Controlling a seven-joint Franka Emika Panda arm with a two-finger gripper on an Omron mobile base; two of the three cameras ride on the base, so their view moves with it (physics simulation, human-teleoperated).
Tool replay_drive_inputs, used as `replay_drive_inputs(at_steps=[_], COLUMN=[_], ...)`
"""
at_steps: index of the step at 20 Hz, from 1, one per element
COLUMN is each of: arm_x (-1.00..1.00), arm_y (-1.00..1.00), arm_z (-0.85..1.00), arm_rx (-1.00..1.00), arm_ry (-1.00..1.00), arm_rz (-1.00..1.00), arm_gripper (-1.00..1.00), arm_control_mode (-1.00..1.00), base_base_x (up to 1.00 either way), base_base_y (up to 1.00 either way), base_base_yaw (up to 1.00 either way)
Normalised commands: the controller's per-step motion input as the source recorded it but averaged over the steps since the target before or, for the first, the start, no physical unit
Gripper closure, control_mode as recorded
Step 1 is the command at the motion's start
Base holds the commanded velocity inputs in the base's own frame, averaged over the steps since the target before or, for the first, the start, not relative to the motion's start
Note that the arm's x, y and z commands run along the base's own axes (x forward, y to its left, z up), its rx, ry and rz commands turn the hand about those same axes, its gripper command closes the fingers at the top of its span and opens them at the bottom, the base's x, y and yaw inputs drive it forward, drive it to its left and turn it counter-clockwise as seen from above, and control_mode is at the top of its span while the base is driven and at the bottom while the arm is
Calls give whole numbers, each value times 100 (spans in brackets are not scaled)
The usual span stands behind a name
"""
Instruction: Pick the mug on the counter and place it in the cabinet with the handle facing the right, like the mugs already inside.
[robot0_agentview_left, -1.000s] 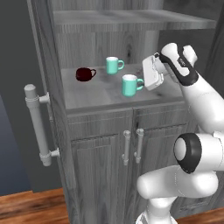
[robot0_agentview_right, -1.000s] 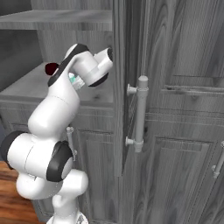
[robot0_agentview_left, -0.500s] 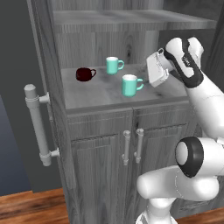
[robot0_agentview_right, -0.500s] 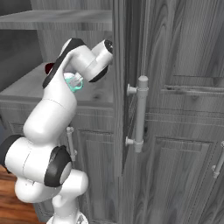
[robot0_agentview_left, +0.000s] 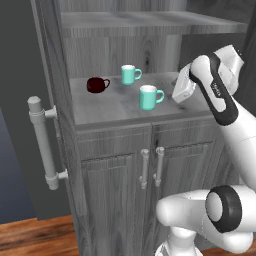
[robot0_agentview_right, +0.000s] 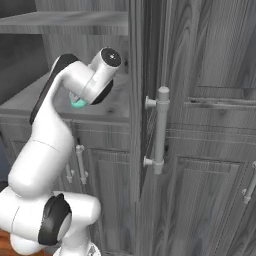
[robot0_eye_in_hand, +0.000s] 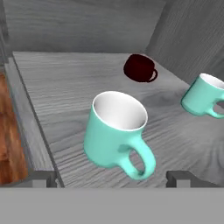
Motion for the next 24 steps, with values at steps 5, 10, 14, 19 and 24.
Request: replay_drive_inputs(at_steps=[5, 10, 14, 19, 24], arm_x=[-18, -15, -11, -55, -65], arm_y=[0, 2, 0, 6, 14], arm_z=[0, -2, 0, -24, -53], arm_rx=[0, 1, 3, 0, 2], arm_ry=[13, 31, 39, 19, 1], arm_rz=[-37, -31, -28, -24, -24], arm_gripper=[-100, -100, -100, -100, -100], arm_control_mode=[-100, -100, -100, -100, -100], base_base_x=[0, 0, 0, 0, 0], base_base_y=[0, 0, 0, 0, 0], base_base_yaw=[0, 0, 0, 0, 0])
